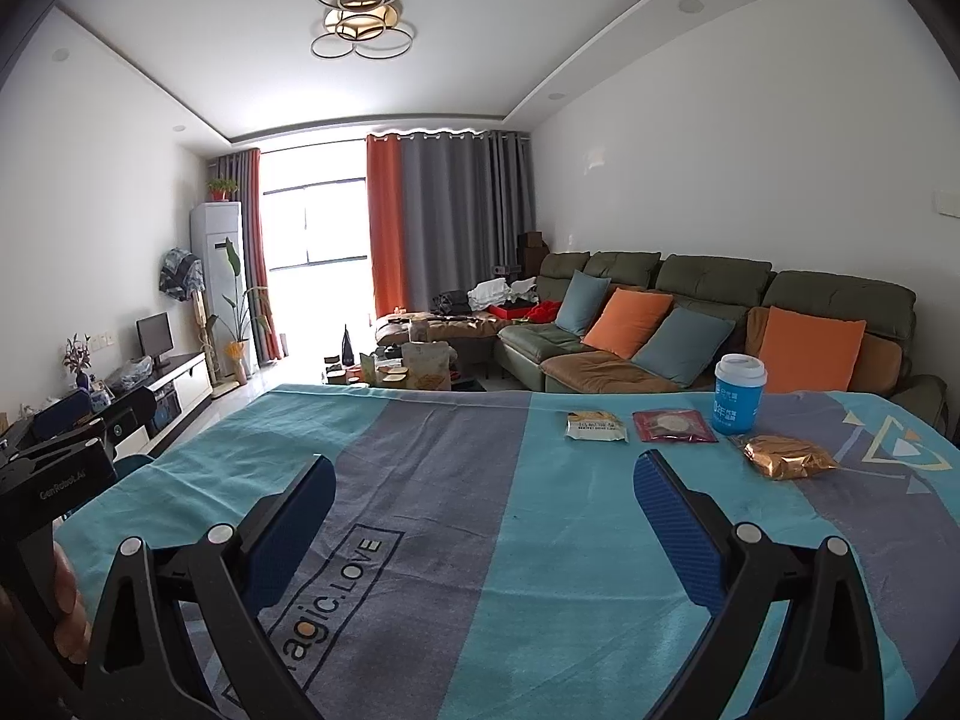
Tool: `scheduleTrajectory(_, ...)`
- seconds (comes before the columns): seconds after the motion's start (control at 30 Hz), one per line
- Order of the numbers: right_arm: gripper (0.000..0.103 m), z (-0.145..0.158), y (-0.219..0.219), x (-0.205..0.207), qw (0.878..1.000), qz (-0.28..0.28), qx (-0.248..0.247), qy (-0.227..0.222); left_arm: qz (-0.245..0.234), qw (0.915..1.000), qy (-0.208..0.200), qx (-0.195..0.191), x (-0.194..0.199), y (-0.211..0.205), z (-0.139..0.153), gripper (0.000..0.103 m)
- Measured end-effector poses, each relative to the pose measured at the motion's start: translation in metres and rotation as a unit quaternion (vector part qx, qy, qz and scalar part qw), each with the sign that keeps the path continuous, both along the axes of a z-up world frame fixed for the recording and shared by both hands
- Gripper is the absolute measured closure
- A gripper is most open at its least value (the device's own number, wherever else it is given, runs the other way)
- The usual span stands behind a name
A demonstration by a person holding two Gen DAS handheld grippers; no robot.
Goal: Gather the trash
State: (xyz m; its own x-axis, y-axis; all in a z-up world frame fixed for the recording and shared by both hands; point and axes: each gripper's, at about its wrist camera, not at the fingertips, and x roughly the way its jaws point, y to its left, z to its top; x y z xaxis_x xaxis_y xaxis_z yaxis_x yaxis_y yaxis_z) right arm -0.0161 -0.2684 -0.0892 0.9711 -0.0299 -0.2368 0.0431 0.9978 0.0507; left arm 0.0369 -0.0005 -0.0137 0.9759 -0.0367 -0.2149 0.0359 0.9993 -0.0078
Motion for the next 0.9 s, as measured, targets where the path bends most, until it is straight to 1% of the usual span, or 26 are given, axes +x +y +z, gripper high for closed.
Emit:
scheduleTrajectory(0.4, 0.007, 0.010, -0.003, -0.009, 1.000, -0.012, -0.004, -0.016, 0.008, 1.0000, 0.003, -0.001, -0.002, 0.002, -0.010, 0.006)
scheduleTrajectory(0.9, 0.007, 0.013, -0.004, -0.009, 1.000, -0.014, -0.006, -0.015, 0.013, 0.9999, 0.002, 0.003, -0.002, 0.003, -0.010, 0.006)
